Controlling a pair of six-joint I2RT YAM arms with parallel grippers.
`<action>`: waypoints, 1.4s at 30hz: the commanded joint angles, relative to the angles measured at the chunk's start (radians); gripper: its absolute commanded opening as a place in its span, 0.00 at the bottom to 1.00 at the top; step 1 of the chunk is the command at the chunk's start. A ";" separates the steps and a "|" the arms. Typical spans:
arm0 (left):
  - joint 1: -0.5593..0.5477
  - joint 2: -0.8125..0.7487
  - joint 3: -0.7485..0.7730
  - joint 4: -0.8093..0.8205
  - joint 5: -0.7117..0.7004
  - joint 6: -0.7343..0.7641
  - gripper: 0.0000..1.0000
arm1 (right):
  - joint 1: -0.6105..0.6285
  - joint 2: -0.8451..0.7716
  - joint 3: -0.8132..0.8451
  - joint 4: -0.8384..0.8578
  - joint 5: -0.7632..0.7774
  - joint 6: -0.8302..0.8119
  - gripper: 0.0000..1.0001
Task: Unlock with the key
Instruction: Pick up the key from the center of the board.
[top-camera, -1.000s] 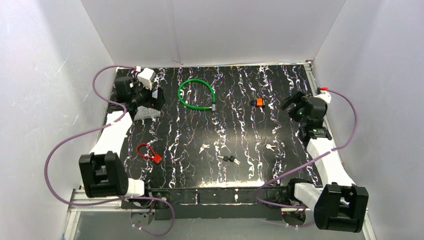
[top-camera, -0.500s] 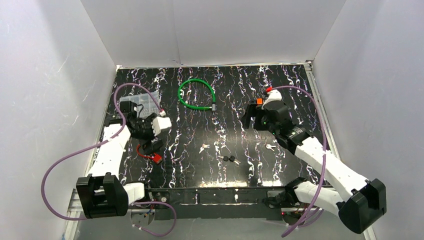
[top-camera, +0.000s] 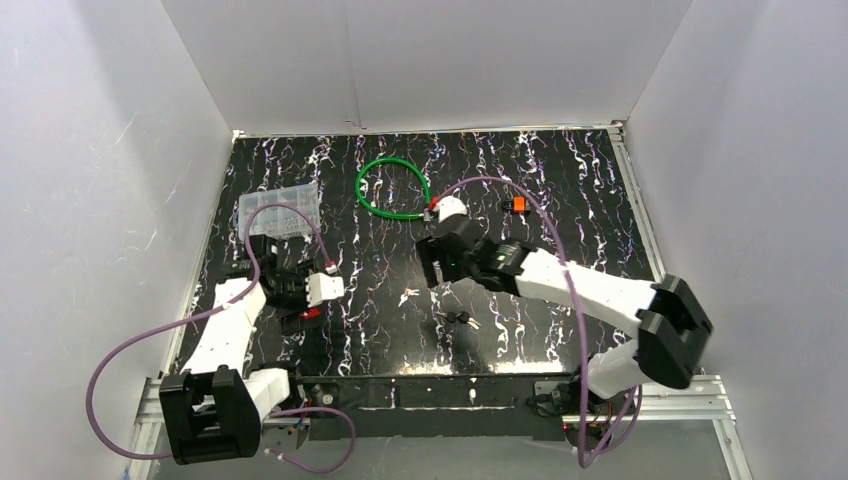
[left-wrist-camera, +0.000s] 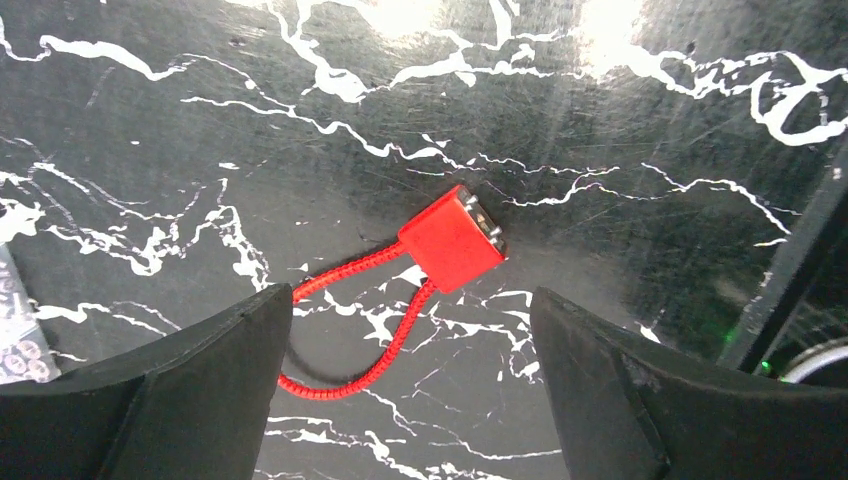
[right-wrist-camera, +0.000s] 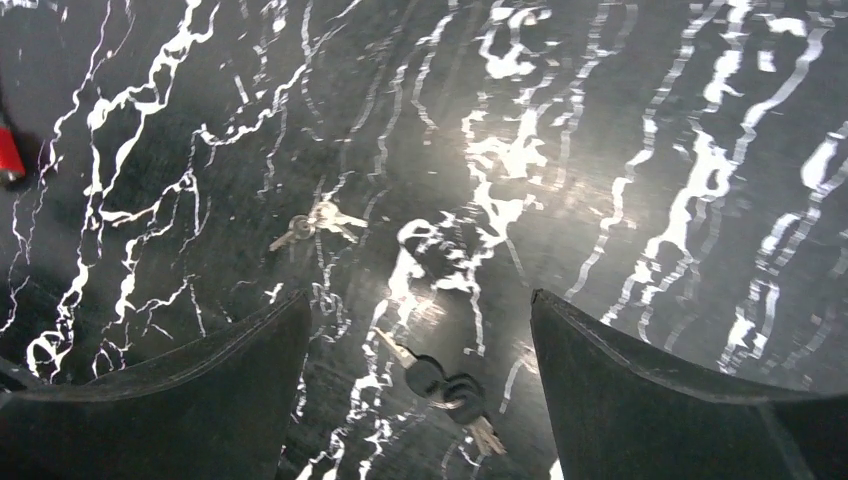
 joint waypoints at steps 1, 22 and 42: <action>0.005 -0.036 -0.102 0.123 -0.013 0.030 0.88 | 0.061 0.125 0.110 0.028 -0.006 -0.042 0.87; -0.043 -0.093 -0.251 0.348 0.231 -0.063 0.67 | 0.092 0.512 0.263 0.067 -0.129 -0.012 0.64; 0.039 -0.058 -0.068 0.203 -0.075 -0.154 0.60 | 0.094 0.429 0.109 0.097 -0.059 0.036 0.01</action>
